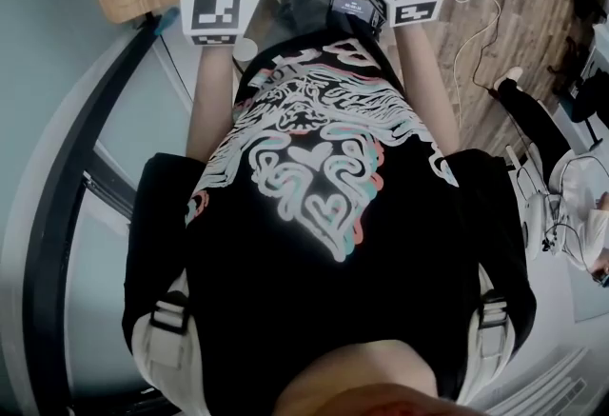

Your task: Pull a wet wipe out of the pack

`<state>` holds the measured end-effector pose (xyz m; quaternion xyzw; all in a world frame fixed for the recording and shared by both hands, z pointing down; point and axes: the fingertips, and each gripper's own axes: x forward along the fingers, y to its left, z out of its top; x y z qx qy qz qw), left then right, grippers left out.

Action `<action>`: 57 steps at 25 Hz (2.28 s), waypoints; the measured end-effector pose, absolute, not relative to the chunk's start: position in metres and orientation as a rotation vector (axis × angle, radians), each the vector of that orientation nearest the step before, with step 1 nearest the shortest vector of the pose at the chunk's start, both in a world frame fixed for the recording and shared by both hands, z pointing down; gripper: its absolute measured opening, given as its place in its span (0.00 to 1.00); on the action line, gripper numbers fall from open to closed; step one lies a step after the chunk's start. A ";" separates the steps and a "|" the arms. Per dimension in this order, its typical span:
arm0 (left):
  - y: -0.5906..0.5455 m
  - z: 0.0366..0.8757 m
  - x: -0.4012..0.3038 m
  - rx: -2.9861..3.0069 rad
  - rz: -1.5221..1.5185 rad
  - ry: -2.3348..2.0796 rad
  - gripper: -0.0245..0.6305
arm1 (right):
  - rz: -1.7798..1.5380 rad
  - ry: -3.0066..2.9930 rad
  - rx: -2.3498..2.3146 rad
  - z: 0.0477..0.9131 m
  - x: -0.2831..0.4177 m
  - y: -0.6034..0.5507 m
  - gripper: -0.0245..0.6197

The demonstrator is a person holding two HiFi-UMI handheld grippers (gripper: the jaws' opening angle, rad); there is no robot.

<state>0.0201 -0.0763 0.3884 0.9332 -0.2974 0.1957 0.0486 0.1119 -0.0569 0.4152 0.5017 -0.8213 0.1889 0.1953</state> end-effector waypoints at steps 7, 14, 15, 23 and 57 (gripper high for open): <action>-0.075 0.394 0.030 2.847 0.605 -0.847 0.02 | 0.556 -2.274 1.432 0.420 0.120 -0.053 0.04; -0.077 0.411 0.044 2.815 0.626 -0.792 0.02 | 0.587 -2.256 1.425 0.434 0.129 -0.054 0.04; -0.078 0.413 0.045 2.823 0.626 -0.780 0.02 | 0.592 -2.251 1.428 0.436 0.130 -0.054 0.04; -0.084 0.429 0.047 2.795 0.638 -0.750 0.02 | 0.626 -2.210 1.407 0.460 0.136 -0.058 0.04; -0.088 0.402 0.044 2.819 0.603 -0.821 0.02 | 0.639 -2.185 1.454 0.454 0.150 -0.061 0.18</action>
